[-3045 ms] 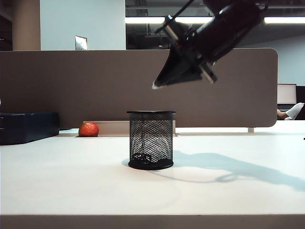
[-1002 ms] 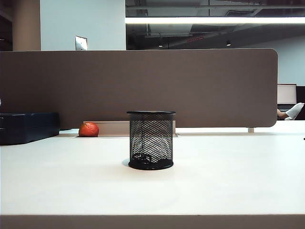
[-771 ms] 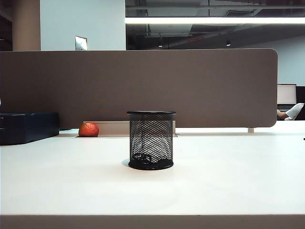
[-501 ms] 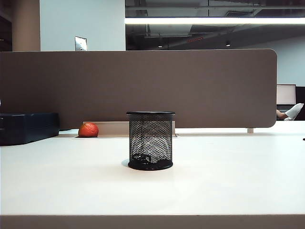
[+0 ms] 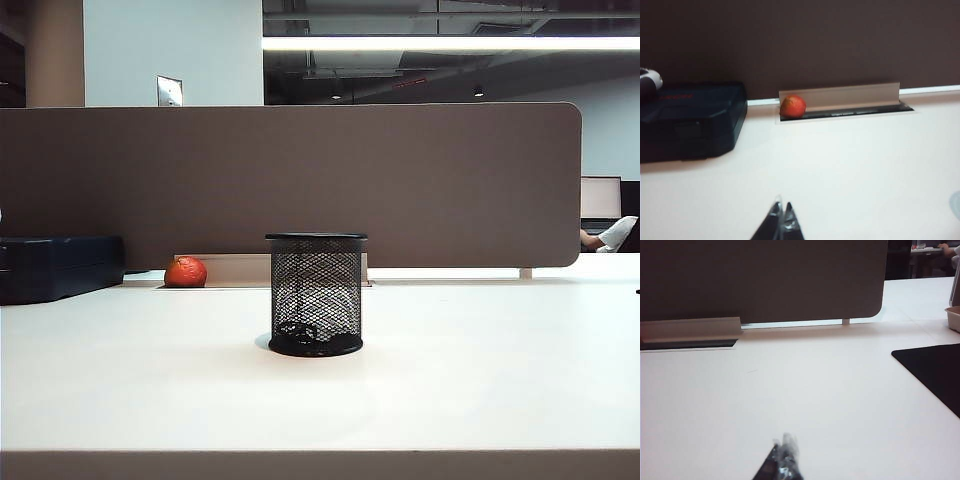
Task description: Pick up a bunch of keys from the table, then put them into the black basket.
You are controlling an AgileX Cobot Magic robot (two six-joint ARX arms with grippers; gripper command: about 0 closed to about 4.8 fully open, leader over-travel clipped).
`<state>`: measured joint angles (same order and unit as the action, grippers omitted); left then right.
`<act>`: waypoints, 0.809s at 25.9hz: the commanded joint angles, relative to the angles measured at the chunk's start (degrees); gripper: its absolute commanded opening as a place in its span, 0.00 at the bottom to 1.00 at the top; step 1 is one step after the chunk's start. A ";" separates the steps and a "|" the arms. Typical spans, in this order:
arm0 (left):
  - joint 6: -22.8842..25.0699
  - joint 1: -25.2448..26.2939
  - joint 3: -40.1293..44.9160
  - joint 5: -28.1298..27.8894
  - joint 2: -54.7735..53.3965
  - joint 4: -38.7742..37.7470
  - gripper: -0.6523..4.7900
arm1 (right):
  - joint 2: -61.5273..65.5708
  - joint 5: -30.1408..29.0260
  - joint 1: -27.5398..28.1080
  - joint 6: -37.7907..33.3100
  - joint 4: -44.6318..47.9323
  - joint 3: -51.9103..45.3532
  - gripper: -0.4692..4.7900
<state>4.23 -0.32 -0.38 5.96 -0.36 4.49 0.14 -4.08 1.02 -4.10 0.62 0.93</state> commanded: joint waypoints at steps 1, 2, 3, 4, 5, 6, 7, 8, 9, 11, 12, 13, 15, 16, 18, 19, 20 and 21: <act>0.28 -0.02 -0.24 0.04 -0.02 0.76 0.11 | -0.04 0.33 -0.04 2.84 1.36 -0.57 0.08; 0.26 -0.02 -0.24 0.07 -0.02 0.74 0.11 | -0.04 0.33 -0.04 2.84 1.38 -0.57 0.08; 0.26 -0.02 -0.24 0.07 -0.02 0.79 0.11 | -0.04 0.37 -0.04 2.86 1.40 -0.57 0.08; 0.22 -0.02 -0.24 0.07 -0.02 0.76 0.11 | -0.04 0.46 -0.04 2.84 1.38 -0.57 0.08; -0.11 -0.02 -0.24 0.11 -0.02 0.68 0.11 | -0.04 0.52 -0.04 2.84 1.33 -0.57 0.08; -0.42 -0.02 -0.24 0.68 -0.02 0.33 0.11 | -0.02 0.52 -0.04 2.82 0.92 -0.57 0.08; -0.42 -0.04 -0.24 0.87 -0.02 0.22 0.11 | -0.04 0.50 -0.04 2.82 0.42 -0.57 0.08; -0.37 -0.02 -0.24 0.83 -0.02 0.28 0.11 | -0.04 0.02 -0.04 2.78 -0.68 -0.57 0.08; -0.35 -0.02 -0.24 0.68 -0.02 0.28 0.11 | -0.04 -0.07 -0.04 2.80 -1.29 -0.57 0.08; -0.35 0.00 -0.24 0.70 -0.02 0.28 0.11 | -0.04 0.13 0.00 2.80 -1.44 -0.57 0.08; -0.37 0.00 -0.24 0.70 -0.02 0.28 0.11 | -0.04 0.11 -0.02 2.80 -1.49 -0.57 0.08; -0.37 0.00 -0.24 0.70 -0.02 0.28 0.11 | -0.04 0.11 -0.02 2.80 -1.49 -0.57 0.08; -0.35 0.00 -0.24 0.70 -0.02 0.28 0.11 | -0.04 0.11 -0.02 2.80 -1.51 -0.57 0.08; -0.35 0.00 -0.24 0.70 -0.02 0.28 0.11 | -0.04 0.11 -0.02 2.80 -1.51 -0.57 0.08; -0.35 0.00 -0.24 0.70 -0.02 0.28 0.11 | -0.04 0.09 -0.02 2.80 -1.53 -0.57 0.08; -0.37 0.00 -0.24 0.70 -0.02 0.28 0.11 | -0.04 0.09 -0.02 2.80 -1.55 -0.57 0.08; -0.35 0.00 -0.24 0.70 -0.02 0.28 0.11 | -0.04 0.11 -0.02 2.80 -1.62 -0.57 0.08; -0.37 0.00 -0.24 0.70 -0.02 0.28 0.11 | -0.04 0.11 -0.02 2.80 -1.68 -0.57 0.08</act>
<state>4.05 -0.32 -0.40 6.46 -0.38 4.27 0.14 -4.12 1.02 -1.45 -1.54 0.32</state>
